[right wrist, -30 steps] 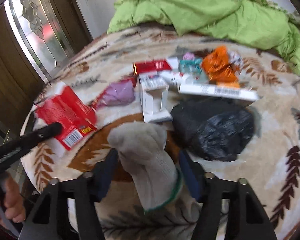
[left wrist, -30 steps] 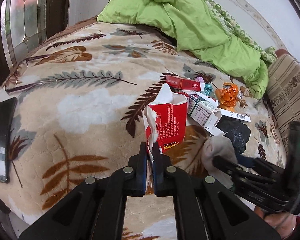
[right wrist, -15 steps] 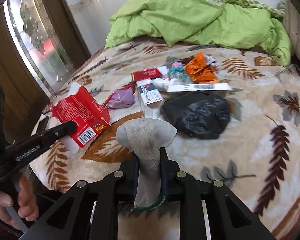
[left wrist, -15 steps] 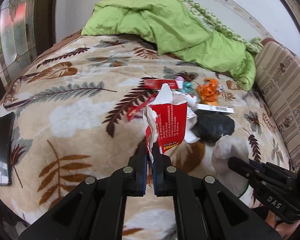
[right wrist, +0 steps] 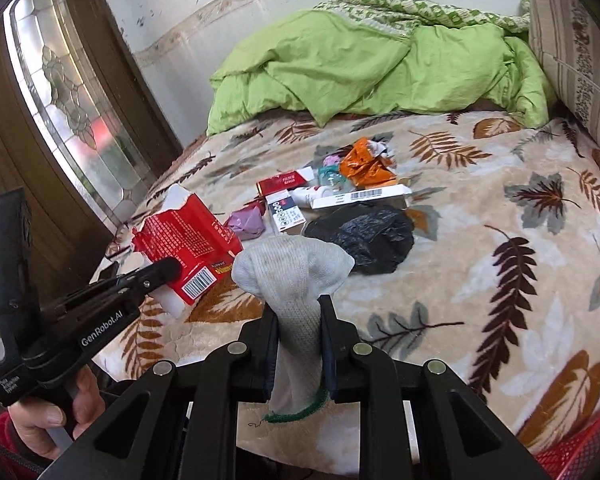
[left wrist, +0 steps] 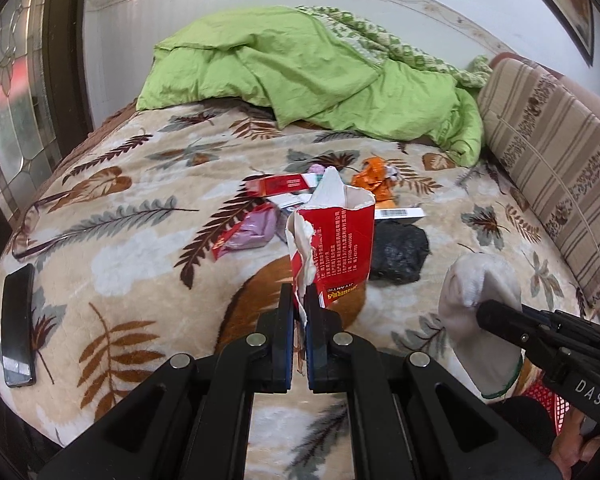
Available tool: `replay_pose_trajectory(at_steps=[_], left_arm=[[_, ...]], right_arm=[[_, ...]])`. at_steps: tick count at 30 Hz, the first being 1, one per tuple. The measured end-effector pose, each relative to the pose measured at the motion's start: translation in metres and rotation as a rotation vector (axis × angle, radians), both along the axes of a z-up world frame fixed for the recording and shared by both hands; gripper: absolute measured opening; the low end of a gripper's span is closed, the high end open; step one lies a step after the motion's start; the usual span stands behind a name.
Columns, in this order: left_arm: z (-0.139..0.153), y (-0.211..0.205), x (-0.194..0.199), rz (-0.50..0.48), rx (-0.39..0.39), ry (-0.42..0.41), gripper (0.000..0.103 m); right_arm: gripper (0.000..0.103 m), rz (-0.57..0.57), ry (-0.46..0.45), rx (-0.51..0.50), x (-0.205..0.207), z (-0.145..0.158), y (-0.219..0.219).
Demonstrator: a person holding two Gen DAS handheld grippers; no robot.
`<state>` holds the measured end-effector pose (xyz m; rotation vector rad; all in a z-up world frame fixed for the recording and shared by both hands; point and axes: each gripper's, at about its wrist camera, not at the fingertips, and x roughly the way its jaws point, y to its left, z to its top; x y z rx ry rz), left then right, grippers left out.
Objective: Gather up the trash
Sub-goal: 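Carry both items to the red wastebasket and open both tools to drop them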
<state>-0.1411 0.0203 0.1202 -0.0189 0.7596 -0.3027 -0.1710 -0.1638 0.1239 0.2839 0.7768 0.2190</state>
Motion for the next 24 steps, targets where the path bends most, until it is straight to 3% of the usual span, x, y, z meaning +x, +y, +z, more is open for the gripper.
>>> replay_pose_trajectory(at_steps=[11, 18, 24], left_arm=[[0.014, -0.034, -0.02, -0.109, 0.007, -0.033, 0.004], [0.019, -0.075, -0.037, -0.25, -0.031, -0.004, 0.004], [0.017, -0.133, -0.057, -0.425, -0.031, 0.043, 0.004]], right_arm=[[0.019, -0.091, -0.02, 0.04, -0.033, 0.01, -0.038], [0.019, -0.218, -0.031, 0.05, -0.072, 0.019, -0.085], [0.019, -0.391, -0.003, 0.069, -0.124, 0.016, -0.143]])
